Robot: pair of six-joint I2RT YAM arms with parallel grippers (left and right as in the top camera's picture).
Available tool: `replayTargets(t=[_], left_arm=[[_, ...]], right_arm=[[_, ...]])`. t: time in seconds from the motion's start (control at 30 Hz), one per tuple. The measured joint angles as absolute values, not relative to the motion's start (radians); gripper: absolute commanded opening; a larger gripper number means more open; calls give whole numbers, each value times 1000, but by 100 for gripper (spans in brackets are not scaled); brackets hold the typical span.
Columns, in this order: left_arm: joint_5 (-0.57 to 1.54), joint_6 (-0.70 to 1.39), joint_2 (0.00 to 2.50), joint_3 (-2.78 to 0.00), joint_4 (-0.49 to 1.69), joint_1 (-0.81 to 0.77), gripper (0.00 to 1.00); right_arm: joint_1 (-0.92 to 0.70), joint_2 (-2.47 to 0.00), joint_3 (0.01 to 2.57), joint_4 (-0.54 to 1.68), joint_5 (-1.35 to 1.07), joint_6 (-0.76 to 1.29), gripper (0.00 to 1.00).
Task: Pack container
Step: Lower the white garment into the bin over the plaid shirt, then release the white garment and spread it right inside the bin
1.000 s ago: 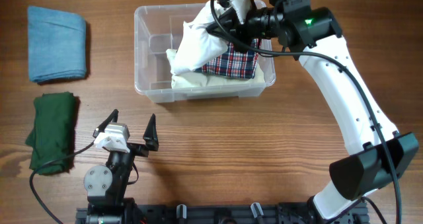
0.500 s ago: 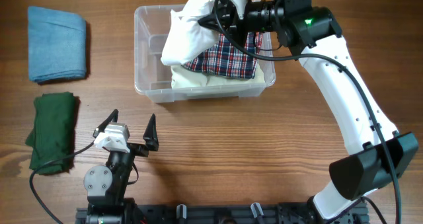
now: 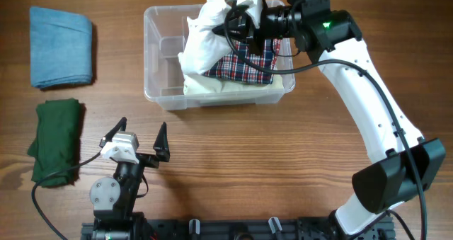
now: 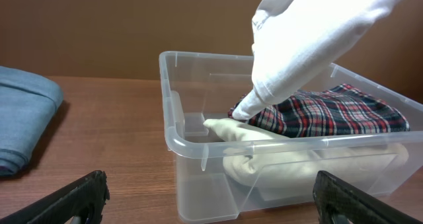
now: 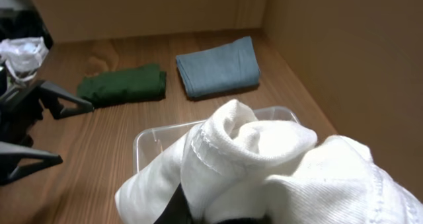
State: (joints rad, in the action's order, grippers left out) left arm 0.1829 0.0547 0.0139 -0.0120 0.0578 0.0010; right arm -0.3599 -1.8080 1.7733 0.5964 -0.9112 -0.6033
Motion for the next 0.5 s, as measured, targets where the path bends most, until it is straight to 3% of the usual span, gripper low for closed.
replayTargets(t=[0.5], left_arm=[[183, 55, 14, -12, 58, 1, 100]], right_arm=[[-357, -1855, 1773, 635, -959, -683, 4]])
